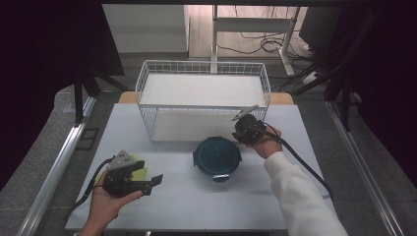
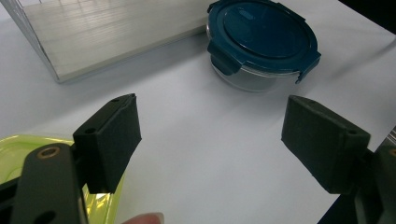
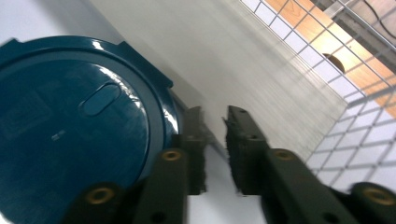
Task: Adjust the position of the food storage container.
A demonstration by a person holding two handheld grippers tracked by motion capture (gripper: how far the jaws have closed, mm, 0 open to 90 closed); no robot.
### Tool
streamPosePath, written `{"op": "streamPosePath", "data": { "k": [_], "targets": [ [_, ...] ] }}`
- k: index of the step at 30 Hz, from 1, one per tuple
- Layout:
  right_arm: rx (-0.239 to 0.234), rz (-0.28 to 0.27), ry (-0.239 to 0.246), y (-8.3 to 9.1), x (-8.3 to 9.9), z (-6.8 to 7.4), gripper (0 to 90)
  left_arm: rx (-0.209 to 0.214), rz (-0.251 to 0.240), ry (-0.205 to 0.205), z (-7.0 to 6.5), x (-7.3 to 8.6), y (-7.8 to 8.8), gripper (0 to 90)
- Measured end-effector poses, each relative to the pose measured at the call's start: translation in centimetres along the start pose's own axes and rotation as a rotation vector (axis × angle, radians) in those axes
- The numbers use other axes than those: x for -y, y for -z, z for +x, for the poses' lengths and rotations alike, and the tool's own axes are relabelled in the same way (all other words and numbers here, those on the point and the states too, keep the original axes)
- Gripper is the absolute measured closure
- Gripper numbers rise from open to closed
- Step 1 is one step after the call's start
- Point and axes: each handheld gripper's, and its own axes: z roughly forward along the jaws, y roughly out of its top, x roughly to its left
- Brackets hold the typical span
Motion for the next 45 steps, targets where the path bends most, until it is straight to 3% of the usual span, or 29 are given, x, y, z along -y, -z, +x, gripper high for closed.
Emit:
{"op": "streamPosePath", "data": {
  "k": [5, 13, 20, 34, 45],
  "targets": [
    [0.032, 0.02, 0.068, -1.6, -0.3, 0.5, 87.7, 0.002, 0.001, -0.003, 0.0, 0.0, -0.1, 19.4],
    [0.048, 0.036, 0.187, -3.6, -0.3, 1.2, 88.5, -0.008, -0.006, -0.005, 0.0, 0.0, -0.2, 19.9],
    [0.036, 0.076, 0.228, -5.0, -0.1, 1.4, 88.6, -0.009, 0.008, -0.007, 0.2, 0.1, -0.6, 20.0],
    [0.015, 0.077, 0.35, -4.8, -0.1, 1.7, 89.0, -0.012, 0.015, -0.01, 0.3, 0.1, -0.8, 20.3],
    [-0.018, 0.047, 0.391, -4.4, 0.2, 2.9, 89.0, -0.01, 0.017, -0.01, 0.3, 0.1, -1.0, 20.4]
  ]
}}
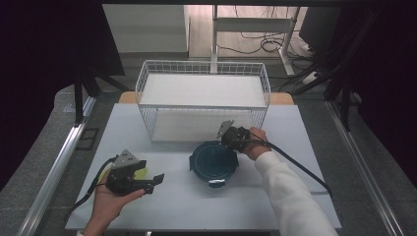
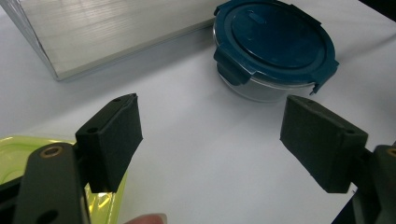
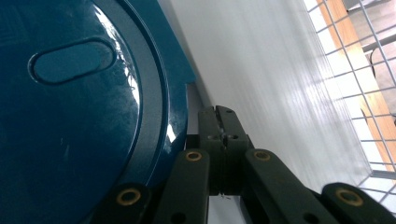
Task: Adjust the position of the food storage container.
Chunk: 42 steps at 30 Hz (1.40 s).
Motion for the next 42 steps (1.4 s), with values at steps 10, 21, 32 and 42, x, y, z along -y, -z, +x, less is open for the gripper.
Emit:
{"op": "streamPosePath", "data": {
  "k": [10, 21, 32, 42],
  "targets": [
    [-0.052, -0.029, 0.013, 0.9, -0.3, 2.1, 89.0, 0.01, 0.004, 0.005, -0.1, 0.0, -0.1, 20.3],
    [-0.086, -0.049, 0.012, 1.3, -0.3, 3.5, 89.0, 0.011, 0.007, 0.006, 0.0, 0.0, -0.2, 20.3],
    [-0.058, -0.056, -0.037, 1.2, -0.4, 3.4, 88.8, -0.012, 0.006, 0.009, 0.0, 0.0, -0.1, 18.9],
    [-0.007, -0.201, -0.22, 6.7, 0.6, 4.5, 80.9, -0.011, 0.016, 0.022, 0.2, -0.1, 0.4, 17.7]
  ]
}}
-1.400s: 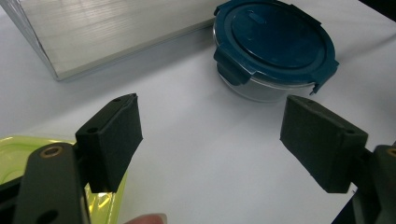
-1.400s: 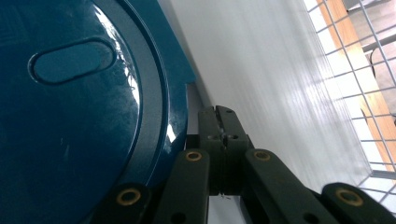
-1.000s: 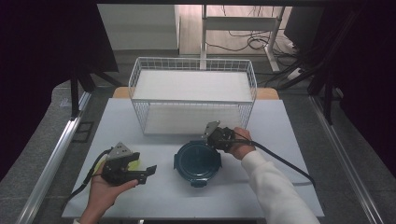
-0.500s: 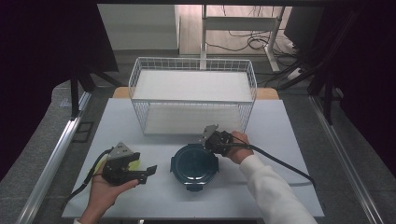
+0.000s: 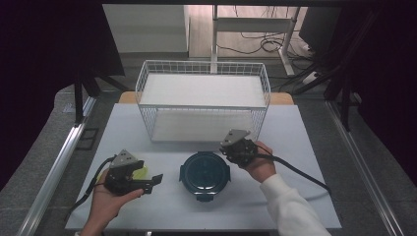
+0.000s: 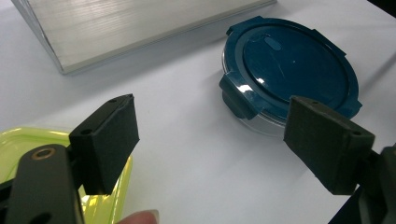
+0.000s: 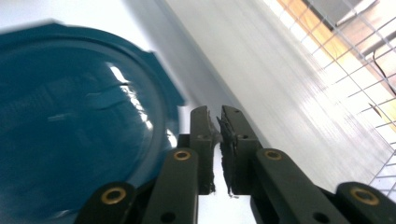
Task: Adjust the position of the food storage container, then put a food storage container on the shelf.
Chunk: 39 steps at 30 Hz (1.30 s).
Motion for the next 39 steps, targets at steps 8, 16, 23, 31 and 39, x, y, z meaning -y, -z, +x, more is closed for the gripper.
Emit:
{"op": "streamPosePath", "data": {
  "k": [8, 16, 23, 31, 39],
  "targets": [
    [-0.122, -0.134, -0.29, 3.9, 3.0, 1.8, 31.7, 0.006, -0.028, 0.018, 0.8, -0.3, 1.1, 17.2],
    [-0.153, -0.16, -0.437, 4.4, 5.6, 1.6, 21.3, -0.017, -0.064, 0.056, 1.9, -0.6, 2.8, 17.3],
    [-0.179, -0.178, -0.459, 4.4, 5.5, 1.7, 20.4, 0.022, -0.057, 0.074, 1.2, -0.4, 2.9, 17.2],
    [-0.199, -0.198, -0.472, 4.9, 5.5, 1.7, 20.5, 0.084, -0.013, 0.081, 0.1, -0.6, 2.2, 17.0],
    [-0.194, -0.195, -0.481, 5.2, 5.5, 1.6, 19.9, 0.117, 0.001, 0.052, -1.5, -1.1, 0.9, 16.7]
  ]
}}
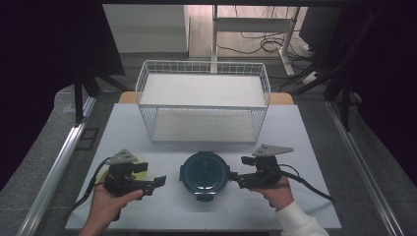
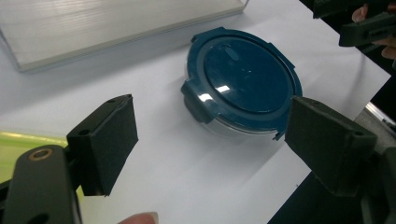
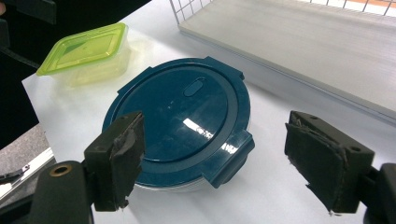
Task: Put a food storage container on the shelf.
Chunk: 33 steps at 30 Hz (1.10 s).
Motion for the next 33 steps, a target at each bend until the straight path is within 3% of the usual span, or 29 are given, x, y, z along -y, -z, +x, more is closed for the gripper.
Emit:
{"op": "streamPosePath", "data": {
  "k": [6, 8, 9, 12, 13, 18, 23, 30, 33],
  "targets": [
    [-0.013, -0.001, -0.021, -0.2, -0.4, -0.2, 19.8, 0.008, -0.008, 0.037, -0.8, -0.1, -1.5, 16.7],
    [-0.018, -0.002, -0.035, -0.3, -0.5, -0.3, 19.9, 0.029, -0.001, 0.065, -0.9, -0.4, -2.2, 16.6],
    [-0.019, -0.003, -0.041, -0.3, -0.6, -0.4, 19.8, 0.062, 0.007, 0.093, -1.0, -0.7, -2.9, 16.1],
    [-0.015, 0.011, -0.048, -0.6, -0.7, -0.6, 18.9, 0.08, 0.023, 0.107, -1.1, -1.0, -3.7, 14.9],
    [-0.012, 0.021, -0.051, -0.8, -0.6, -0.6, 18.0, 0.104, 0.037, 0.135, -1.0, -1.2, -4.7, 14.7],
    [-0.038, 0.063, -0.072, -1.5, -0.5, -0.6, 15.1, 0.114, 0.074, 0.185, -0.4, -1.6, -6.6, 12.5],
    [-0.04, 0.076, -0.096, -2.1, -0.3, -1.0, 14.6, 0.118, 0.09, 0.216, 0.2, -1.9, -7.7, 11.0],
    [-0.042, 0.082, -0.126, -2.6, -0.2, -1.5, 12.9, 0.132, 0.141, 0.22, 0.6, -1.9, -9.0, 7.2],
    [-0.048, 0.084, -0.156, -3.0, -0.2, -1.6, 10.3, 0.156, 0.155, 0.243, 0.9, -1.9, -9.8, 6.2]
  ]
}}
